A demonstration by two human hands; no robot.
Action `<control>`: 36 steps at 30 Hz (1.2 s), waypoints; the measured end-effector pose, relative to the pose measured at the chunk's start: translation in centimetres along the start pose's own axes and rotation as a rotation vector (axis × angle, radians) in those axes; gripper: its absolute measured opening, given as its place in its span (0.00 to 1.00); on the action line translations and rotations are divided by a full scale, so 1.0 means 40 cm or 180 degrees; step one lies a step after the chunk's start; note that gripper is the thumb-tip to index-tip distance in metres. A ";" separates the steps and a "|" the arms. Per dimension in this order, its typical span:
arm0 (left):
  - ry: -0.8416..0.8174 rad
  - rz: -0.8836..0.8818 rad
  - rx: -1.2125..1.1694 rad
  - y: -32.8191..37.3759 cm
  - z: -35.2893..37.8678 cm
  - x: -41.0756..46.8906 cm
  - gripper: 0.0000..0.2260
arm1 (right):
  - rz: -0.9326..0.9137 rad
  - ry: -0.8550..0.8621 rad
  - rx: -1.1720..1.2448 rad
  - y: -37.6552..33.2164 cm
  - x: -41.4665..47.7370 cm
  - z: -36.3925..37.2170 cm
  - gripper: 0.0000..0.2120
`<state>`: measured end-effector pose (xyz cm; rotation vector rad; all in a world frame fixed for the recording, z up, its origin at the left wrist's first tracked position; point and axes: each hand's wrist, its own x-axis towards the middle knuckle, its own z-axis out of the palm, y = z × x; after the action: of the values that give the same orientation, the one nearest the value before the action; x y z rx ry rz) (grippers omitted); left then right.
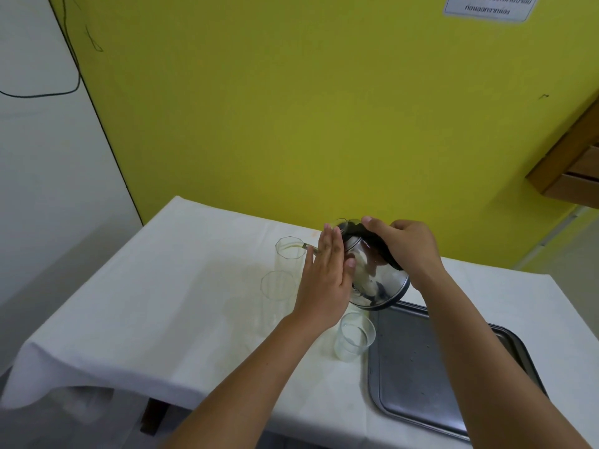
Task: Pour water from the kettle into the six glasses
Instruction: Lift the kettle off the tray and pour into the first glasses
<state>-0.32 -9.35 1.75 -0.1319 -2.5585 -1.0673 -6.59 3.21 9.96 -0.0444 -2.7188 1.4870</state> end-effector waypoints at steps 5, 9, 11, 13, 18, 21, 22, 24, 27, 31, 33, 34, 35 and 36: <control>-0.0032 -0.0034 -0.0012 -0.001 -0.001 -0.006 0.26 | -0.0020 0.0026 -0.0227 -0.006 0.000 0.000 0.27; -0.0081 -0.0048 -0.0048 0.005 -0.001 -0.008 0.25 | -0.0019 0.0031 -0.0304 -0.009 -0.001 -0.005 0.26; -0.0075 -0.0059 -0.0082 0.007 -0.002 -0.006 0.25 | -0.0030 0.0035 -0.0316 -0.009 -0.003 -0.006 0.26; -0.0049 -0.0054 -0.0091 0.009 -0.002 -0.006 0.25 | -0.0058 0.0037 -0.0346 -0.013 -0.005 -0.007 0.26; -0.0021 -0.0052 -0.0136 0.009 -0.004 -0.005 0.25 | -0.0077 0.0046 -0.0451 -0.027 -0.009 -0.009 0.27; 0.0000 -0.0056 -0.0146 0.007 -0.004 -0.006 0.25 | -0.0144 0.0059 -0.0569 -0.036 -0.008 -0.008 0.27; 0.0000 -0.0052 -0.0131 0.005 -0.003 -0.007 0.26 | -0.0155 0.0060 -0.0599 -0.039 -0.006 -0.006 0.27; -0.0004 -0.0047 -0.0110 0.001 0.000 -0.008 0.28 | -0.0187 0.0065 -0.0665 -0.043 -0.004 -0.004 0.27; -0.0005 -0.0072 -0.0118 -0.004 0.002 -0.004 0.28 | -0.0235 0.0074 -0.0738 -0.047 -0.003 -0.001 0.28; 0.0025 -0.0099 -0.0161 -0.006 0.002 0.001 0.28 | -0.0218 0.0094 -0.0738 -0.051 -0.001 0.002 0.29; 0.0039 -0.0097 -0.0166 -0.007 0.002 0.001 0.28 | -0.0206 0.0093 -0.0762 -0.053 0.000 0.005 0.29; 0.0042 -0.0099 -0.0166 -0.008 0.002 0.001 0.28 | -0.0204 0.0089 -0.0782 -0.054 0.000 0.006 0.29; 0.0045 -0.0100 -0.0161 -0.009 0.002 0.001 0.28 | -0.0206 0.0085 -0.0799 -0.056 0.001 0.008 0.29; 0.0043 -0.0104 -0.0157 -0.010 0.002 0.000 0.27 | -0.0214 0.0083 -0.0807 -0.057 0.001 0.008 0.29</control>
<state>-0.45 -9.59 1.43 -0.0958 -2.5314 -1.1400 -6.67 1.71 11.69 0.0190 -2.8389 1.1102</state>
